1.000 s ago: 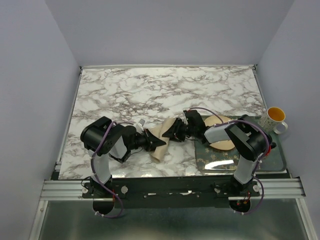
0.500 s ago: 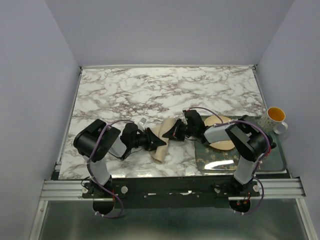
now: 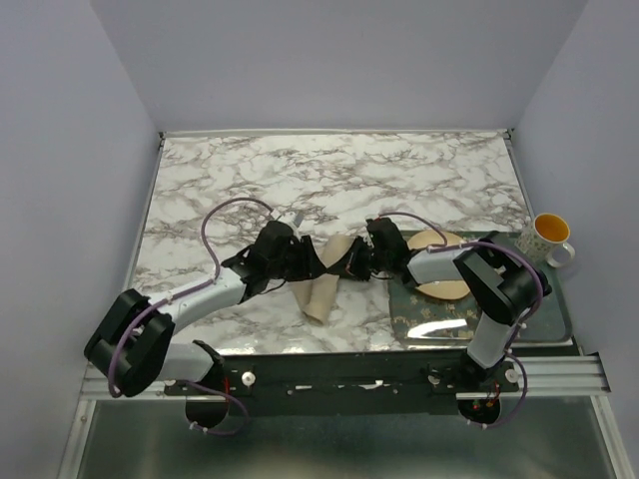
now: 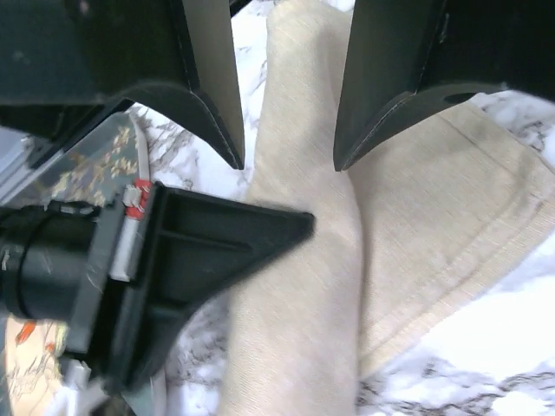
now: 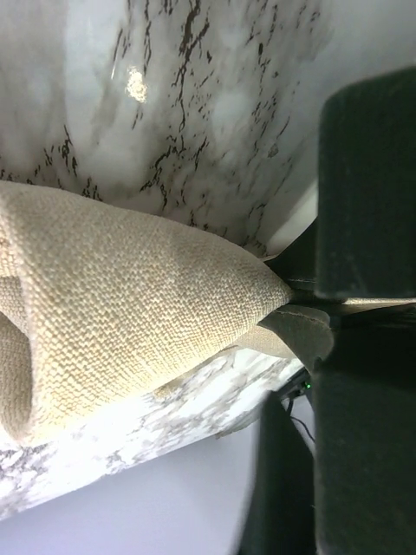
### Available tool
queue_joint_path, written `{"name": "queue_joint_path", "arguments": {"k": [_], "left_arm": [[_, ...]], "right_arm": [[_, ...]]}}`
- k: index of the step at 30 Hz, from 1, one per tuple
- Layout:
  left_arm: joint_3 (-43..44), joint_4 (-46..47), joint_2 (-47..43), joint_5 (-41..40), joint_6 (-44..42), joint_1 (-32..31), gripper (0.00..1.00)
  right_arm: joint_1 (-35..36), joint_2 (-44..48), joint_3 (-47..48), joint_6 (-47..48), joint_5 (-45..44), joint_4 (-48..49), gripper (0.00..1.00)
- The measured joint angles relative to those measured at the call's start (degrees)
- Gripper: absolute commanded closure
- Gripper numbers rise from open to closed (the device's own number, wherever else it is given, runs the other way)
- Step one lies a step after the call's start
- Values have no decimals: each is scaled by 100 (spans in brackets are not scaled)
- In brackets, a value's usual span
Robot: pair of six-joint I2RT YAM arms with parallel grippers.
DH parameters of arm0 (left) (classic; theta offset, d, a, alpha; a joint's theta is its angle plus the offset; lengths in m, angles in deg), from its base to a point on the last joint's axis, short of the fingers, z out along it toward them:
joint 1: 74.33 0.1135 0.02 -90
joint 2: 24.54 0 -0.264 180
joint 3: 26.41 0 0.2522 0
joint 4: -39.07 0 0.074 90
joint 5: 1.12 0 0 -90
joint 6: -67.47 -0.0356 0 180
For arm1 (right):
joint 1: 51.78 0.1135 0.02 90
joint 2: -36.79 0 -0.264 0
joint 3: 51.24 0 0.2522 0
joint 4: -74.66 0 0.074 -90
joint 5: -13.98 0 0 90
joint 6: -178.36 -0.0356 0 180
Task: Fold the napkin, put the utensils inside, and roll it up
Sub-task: Roll the napkin with the utensil
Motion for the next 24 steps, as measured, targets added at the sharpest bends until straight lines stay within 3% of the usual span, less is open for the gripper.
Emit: {"name": "queue_joint_path", "arguments": {"k": [6, 10, 17, 24], "left_arm": [[431, -944, -308, -1755, -461, -1519, 34], [946, -1390, 168, -2780, -568, -2389, 32], [1475, -1967, 1062, -4216, -699, -3084, 30], [1980, -2378, 1714, -5042, -866, -3333, 32]], "right_arm": [[42, 74, 354, -15, -157, -798, 100], [68, 74, 702, -63, -258, -1491, 99], [83, 74, 942, -275, -345, -2140, 100], [85, 74, 1005, -507, -348, -2387, 100]]}}
